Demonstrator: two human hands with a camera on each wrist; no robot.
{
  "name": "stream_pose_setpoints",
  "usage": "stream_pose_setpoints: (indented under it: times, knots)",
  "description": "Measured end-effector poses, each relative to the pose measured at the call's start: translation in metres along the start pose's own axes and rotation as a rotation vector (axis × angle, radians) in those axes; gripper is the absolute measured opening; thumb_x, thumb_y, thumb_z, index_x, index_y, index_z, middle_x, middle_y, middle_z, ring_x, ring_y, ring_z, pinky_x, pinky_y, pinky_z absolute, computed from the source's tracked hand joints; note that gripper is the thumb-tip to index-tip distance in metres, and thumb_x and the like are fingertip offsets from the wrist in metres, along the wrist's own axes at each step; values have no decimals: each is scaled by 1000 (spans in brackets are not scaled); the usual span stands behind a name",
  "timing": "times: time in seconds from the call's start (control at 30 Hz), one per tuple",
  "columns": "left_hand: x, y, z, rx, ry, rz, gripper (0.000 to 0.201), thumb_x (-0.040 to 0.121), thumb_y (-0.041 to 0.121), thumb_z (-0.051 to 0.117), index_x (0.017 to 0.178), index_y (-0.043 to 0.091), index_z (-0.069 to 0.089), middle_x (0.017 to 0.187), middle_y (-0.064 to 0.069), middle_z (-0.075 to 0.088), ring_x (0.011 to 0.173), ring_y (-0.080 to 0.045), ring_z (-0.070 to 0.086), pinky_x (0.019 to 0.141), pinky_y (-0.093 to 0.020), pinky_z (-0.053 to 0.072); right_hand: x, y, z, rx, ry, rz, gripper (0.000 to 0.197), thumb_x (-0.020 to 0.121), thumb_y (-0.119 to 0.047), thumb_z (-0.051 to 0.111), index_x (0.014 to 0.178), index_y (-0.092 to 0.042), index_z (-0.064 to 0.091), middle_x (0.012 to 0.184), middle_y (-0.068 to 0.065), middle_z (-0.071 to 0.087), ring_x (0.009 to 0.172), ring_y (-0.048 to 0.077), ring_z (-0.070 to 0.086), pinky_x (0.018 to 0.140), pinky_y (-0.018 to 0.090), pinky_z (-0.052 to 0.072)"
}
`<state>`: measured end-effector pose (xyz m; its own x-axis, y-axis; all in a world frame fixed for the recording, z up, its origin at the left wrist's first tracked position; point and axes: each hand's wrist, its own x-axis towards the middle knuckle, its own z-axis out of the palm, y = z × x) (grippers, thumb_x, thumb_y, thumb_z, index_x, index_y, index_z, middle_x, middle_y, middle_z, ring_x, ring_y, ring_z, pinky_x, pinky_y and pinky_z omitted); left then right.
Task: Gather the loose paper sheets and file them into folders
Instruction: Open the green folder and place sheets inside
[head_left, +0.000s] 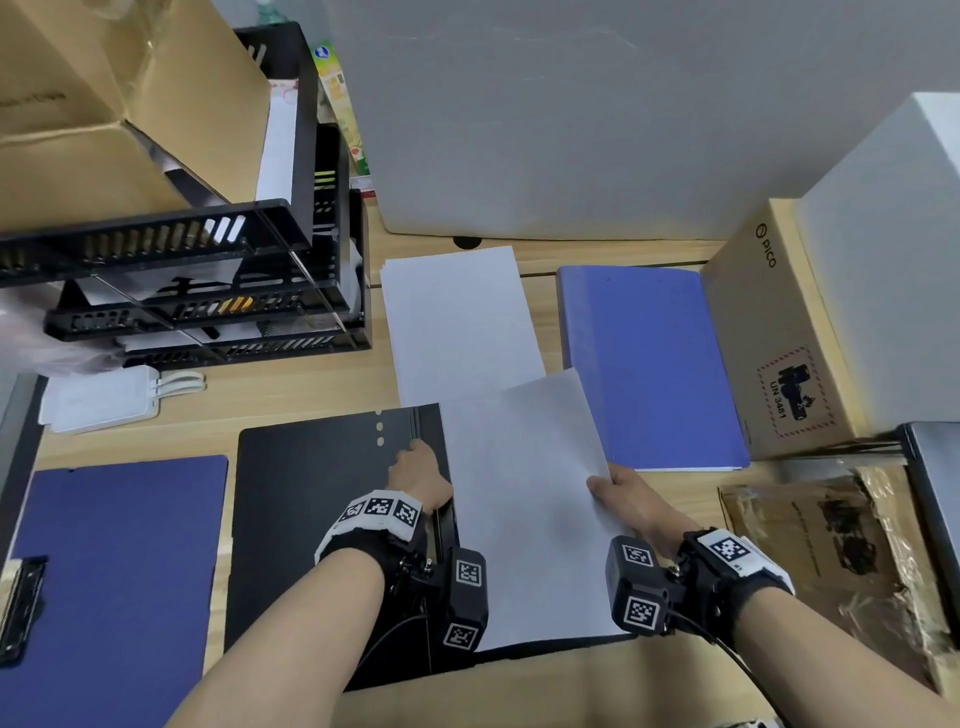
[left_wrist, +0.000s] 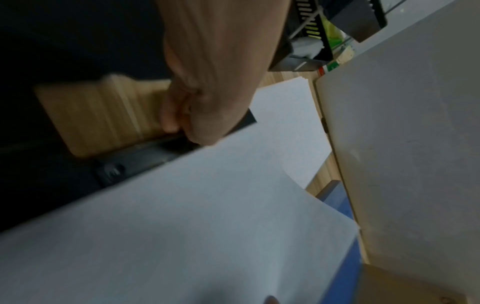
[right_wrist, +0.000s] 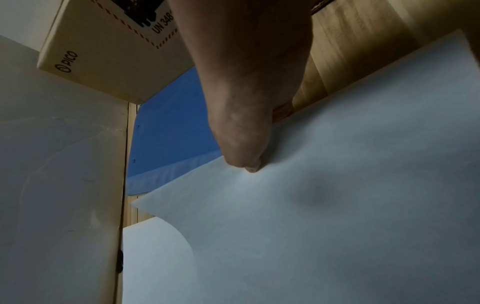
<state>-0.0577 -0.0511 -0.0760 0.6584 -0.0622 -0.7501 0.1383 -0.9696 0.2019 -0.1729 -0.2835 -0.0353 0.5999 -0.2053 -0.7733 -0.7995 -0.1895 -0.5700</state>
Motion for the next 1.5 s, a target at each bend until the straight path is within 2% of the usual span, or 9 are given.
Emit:
stream_pose_setpoints:
  times: [0.27,0.43,0.53,0.67,0.8,0.93,1.17,1.3,1.5]
  knots:
    - [-1,4,-5,-26,-106,-4,89,75,27,73,140,-2,20,135,-20,36,117,-36,49,89,-40,55,7,8,0,9,20,30,31,99,-12,40,121,-12,61,108,8,71,97,28,69,93,48,53]
    - [-4,7,-2,-37,-80,-19,81,72,24,73,133,0,26,130,-20,38,112,-35,53,89,-40,55,7,7,0,25,21,35,29,99,-10,40,118,-10,61,107,10,71,97,30,69,92,46,54]
    - [-5,10,2,-5,-51,-13,75,77,22,71,131,-3,25,132,-20,37,120,-36,46,88,-32,46,7,6,0,10,21,35,28,99,-9,39,115,-9,62,105,12,71,95,31,69,88,43,55]
    - [-9,13,8,48,-1,7,65,81,19,66,129,-1,28,132,-17,38,121,-35,46,80,-32,34,9,10,1,12,15,34,28,100,-10,38,117,-8,61,107,12,71,98,30,68,88,41,54]
    - [-3,7,1,45,-65,40,69,79,17,66,132,-3,25,133,-19,38,121,-37,45,86,-34,45,8,9,1,-1,12,18,29,101,-11,37,119,-11,60,111,9,69,99,25,67,82,34,54]
    - [-3,0,-7,10,-127,85,82,79,22,69,141,-2,20,137,-18,37,125,-38,43,89,-36,45,8,11,2,1,30,-10,29,101,-11,37,119,-14,60,111,6,69,100,24,67,92,41,52]
    - [-5,-7,-8,-26,-121,127,65,75,23,69,126,2,34,123,-13,44,112,-32,50,79,-33,45,5,13,5,-26,12,-78,32,102,-19,40,129,-16,57,122,1,66,113,21,62,104,45,45]
    - [-5,-8,-6,-44,-97,141,67,72,24,71,123,2,32,117,-14,48,107,-33,53,73,-33,43,5,5,13,6,5,-86,28,103,-19,40,121,-17,60,116,0,69,106,18,65,97,39,50]
    - [-6,-9,-5,-74,-71,142,71,73,24,72,123,1,28,114,-13,48,106,-33,53,73,-33,43,3,-3,9,-58,-23,-103,26,103,-14,38,92,-23,60,81,-10,64,71,2,59,59,12,42]
